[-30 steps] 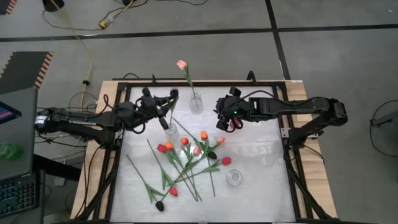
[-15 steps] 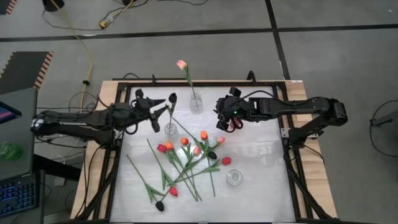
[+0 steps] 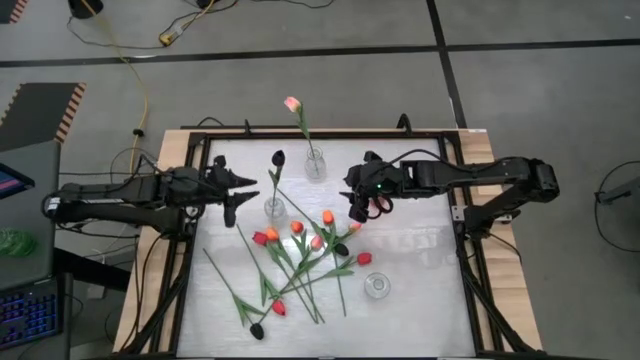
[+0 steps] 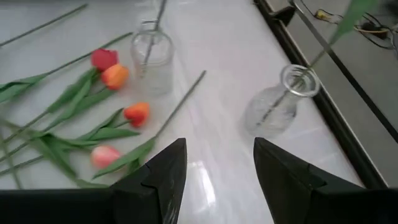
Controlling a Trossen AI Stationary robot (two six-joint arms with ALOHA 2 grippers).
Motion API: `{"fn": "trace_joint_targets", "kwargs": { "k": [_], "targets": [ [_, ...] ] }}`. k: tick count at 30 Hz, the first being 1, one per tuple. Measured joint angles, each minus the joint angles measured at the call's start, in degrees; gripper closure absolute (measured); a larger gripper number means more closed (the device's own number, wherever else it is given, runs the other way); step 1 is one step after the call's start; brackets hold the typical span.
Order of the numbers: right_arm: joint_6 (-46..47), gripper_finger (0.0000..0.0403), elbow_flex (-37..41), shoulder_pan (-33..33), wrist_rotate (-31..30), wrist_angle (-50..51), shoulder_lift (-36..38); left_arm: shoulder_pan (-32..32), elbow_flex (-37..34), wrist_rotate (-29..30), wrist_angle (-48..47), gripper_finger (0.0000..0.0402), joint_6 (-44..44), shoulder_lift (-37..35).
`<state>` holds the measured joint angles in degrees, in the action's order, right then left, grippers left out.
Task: Sort flowers into vase by color
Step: Put the pink tulip into the top transparent vase
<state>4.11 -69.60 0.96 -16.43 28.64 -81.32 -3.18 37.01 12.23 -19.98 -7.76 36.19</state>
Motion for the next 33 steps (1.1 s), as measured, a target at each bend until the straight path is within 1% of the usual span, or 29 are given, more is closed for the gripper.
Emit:
{"fn": "trace_joint_targets", "kwargs": {
  "k": [6, 9, 13, 15, 25, 33],
  "targets": [
    [0.01, 0.019, 0.0, -2.41, 0.02, 0.07, -0.04, 0.72, -0.02, -9.51, -3.04, 0.0271, -6.15, 2.07],
    [-0.01, 0.019, 0.0, -3.47, 0.02, 0.23, -0.04, 2.62, 0.0, -11.84, -2.87, 0.0271, -6.9, 3.97],
    [-0.01, 0.019, 0.0, -5.0, 0.04, 1.5, -0.04, 5.73, -0.02, -11.84, -1.87, 0.0271, -8.05, 7.42],
    [0.01, 0.019, 0.0, -5.68, 0.02, 1.79, -0.04, 7.35, -0.01, -11.76, 0.11, 0.0271, -8.93, 9.36],
    [-0.01, 0.019, 0.02, -6.59, 0.0, 2.77, -0.04, 15.96, 0.0, -11.19, 16.2, 0.0271, -10.09, 20.97],
    [-0.03, 0.019, 0.02, -6.4, -0.09, 6.89, -0.04, 22.05, 0.0, -3.08, 29.47, 0.0271, -12.18, 30.66]
  ]
}}
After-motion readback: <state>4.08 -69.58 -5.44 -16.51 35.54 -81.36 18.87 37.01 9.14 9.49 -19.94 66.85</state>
